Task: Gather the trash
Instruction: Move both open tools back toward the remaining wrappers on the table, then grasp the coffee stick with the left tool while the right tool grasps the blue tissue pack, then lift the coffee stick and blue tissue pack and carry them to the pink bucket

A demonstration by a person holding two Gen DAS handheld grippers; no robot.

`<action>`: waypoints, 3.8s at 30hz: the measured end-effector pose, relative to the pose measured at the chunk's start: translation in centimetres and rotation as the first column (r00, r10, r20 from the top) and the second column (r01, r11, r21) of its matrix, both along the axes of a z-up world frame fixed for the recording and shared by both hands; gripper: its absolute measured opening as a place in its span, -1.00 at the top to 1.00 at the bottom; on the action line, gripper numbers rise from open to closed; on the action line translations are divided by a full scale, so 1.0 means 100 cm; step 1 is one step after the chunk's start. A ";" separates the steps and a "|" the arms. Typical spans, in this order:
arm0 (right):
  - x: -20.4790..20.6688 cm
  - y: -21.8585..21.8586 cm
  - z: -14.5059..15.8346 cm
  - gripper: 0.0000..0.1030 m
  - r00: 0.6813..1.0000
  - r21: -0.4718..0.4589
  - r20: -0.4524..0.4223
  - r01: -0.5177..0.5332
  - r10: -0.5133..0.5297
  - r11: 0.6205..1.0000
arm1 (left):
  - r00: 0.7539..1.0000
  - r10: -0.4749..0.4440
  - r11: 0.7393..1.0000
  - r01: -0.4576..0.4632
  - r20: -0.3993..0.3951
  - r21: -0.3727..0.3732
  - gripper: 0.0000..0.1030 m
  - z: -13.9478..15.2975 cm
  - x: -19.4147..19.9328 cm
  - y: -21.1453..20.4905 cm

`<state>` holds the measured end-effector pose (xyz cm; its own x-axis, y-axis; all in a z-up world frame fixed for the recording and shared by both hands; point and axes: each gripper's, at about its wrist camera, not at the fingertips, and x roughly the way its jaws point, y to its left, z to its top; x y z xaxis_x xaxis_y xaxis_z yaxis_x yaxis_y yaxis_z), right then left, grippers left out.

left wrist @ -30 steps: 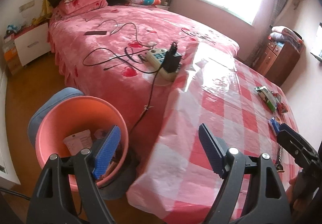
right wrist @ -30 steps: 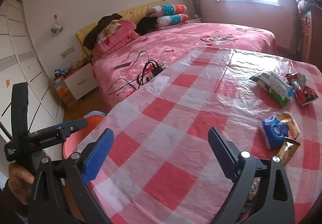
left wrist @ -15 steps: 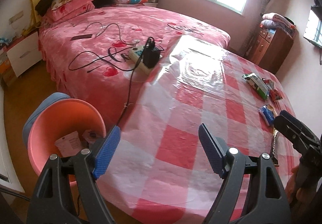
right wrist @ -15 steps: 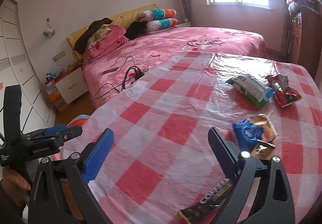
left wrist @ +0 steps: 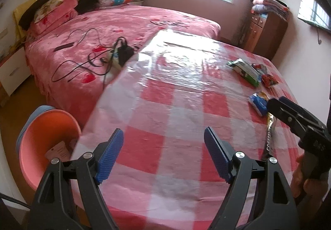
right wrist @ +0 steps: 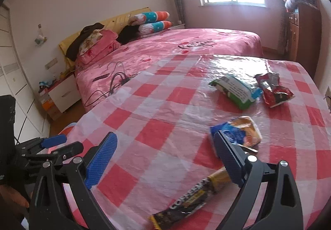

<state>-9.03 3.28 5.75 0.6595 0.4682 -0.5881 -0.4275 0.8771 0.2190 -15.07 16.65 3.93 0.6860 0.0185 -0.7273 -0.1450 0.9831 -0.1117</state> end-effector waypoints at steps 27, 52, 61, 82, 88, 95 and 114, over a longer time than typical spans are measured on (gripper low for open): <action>0.065 -0.143 -0.021 -0.81 0.954 0.117 -0.167 0.271 -0.250 0.956 | 0.901 -0.424 0.904 0.428 -0.087 0.023 -0.56 -0.014 0.031 -0.141; 0.085 -0.127 -0.037 -0.81 0.961 0.115 -0.238 0.172 -0.141 0.978 | 0.902 -0.415 0.898 0.427 -0.123 0.108 0.42 -0.034 0.067 -0.193; 0.086 -0.105 -0.041 -0.81 0.967 0.042 -0.224 0.132 -0.119 0.990 | 0.925 -0.364 0.926 0.371 -0.105 0.062 0.51 -0.031 0.060 -0.165; 0.084 -0.034 -0.051 -0.86 0.980 -0.247 -0.183 0.031 -0.078 0.969 | 0.975 -0.215 0.975 0.212 -0.053 -0.058 0.52 -0.019 0.053 -0.075; 0.086 -0.026 -0.055 -0.86 0.981 -0.312 -0.172 0.029 -0.086 0.950 | 0.981 -0.187 0.980 0.183 -0.047 -0.079 0.52 -0.020 0.049 -0.055; 0.087 -0.024 -0.056 -0.79 0.982 -0.320 -0.166 0.030 -0.087 0.947 | 0.986 -0.159 0.983 0.154 -0.042 -0.100 0.52 -0.022 0.042 -0.036; 0.075 -0.024 -0.045 0.10 0.992 -0.325 -0.081 0.067 -0.099 0.943 | 0.995 -0.103 0.981 0.100 -0.011 -0.163 0.52 -0.022 0.028 0.004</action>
<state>-1.49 0.87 1.25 0.6220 0.1905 -0.7595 -0.3412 0.9390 -0.0439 -12.30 17.09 1.73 0.6642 -0.1702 -0.7279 -0.0487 0.9618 -0.2694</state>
